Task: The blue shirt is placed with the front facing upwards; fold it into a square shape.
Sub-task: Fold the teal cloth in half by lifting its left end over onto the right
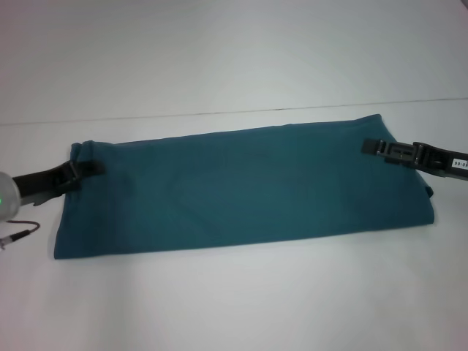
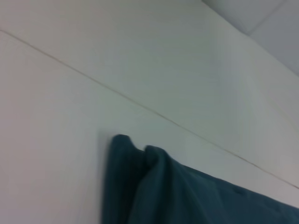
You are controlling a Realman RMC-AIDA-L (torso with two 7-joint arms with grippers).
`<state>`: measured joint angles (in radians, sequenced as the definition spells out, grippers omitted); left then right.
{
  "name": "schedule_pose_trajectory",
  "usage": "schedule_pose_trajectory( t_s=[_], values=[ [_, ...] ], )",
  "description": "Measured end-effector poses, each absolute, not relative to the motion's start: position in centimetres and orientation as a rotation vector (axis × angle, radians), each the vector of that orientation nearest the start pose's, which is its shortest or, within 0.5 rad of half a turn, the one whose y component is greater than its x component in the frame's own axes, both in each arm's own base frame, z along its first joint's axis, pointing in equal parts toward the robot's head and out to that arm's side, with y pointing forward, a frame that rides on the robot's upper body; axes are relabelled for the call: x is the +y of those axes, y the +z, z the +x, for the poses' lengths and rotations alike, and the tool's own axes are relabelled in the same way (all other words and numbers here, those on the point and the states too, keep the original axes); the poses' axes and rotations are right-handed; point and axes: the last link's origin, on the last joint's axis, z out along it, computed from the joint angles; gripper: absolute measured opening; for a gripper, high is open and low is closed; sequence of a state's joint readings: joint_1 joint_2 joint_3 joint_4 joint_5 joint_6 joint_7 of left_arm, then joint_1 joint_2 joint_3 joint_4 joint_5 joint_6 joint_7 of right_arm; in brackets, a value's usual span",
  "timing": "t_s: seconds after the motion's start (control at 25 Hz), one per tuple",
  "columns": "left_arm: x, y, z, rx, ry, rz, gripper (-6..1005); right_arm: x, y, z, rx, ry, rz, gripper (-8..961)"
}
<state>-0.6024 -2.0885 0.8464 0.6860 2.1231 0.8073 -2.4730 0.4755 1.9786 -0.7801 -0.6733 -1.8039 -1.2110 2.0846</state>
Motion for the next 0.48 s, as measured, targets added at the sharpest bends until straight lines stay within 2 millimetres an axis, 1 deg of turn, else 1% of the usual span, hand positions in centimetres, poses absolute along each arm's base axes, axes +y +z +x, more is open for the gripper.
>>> schedule_pose_trajectory(
  t_s=[0.16, 0.28, 0.36, 0.48],
  values=[
    [41.7, 2.0, -29.3, -1.700, -0.485, -1.840, 694, 37.2, 5.7, 30.6, 1.470, 0.804, -2.074, 899],
    [42.0, 2.8, -28.9, -1.652, -0.454, -1.859, 701, 37.3, 5.6, 30.4, 1.461, 0.803, -2.082, 899],
    [42.1, 2.9, -28.5, -1.611, -0.446, -1.877, 706, 37.4, 5.5, 30.4, 1.462, 0.803, -2.083, 899],
    [42.2, 2.8, -28.7, -1.577, -0.402, -1.880, 867, 37.4, 5.4, 30.4, 1.465, 0.804, -2.085, 900]
  ],
)
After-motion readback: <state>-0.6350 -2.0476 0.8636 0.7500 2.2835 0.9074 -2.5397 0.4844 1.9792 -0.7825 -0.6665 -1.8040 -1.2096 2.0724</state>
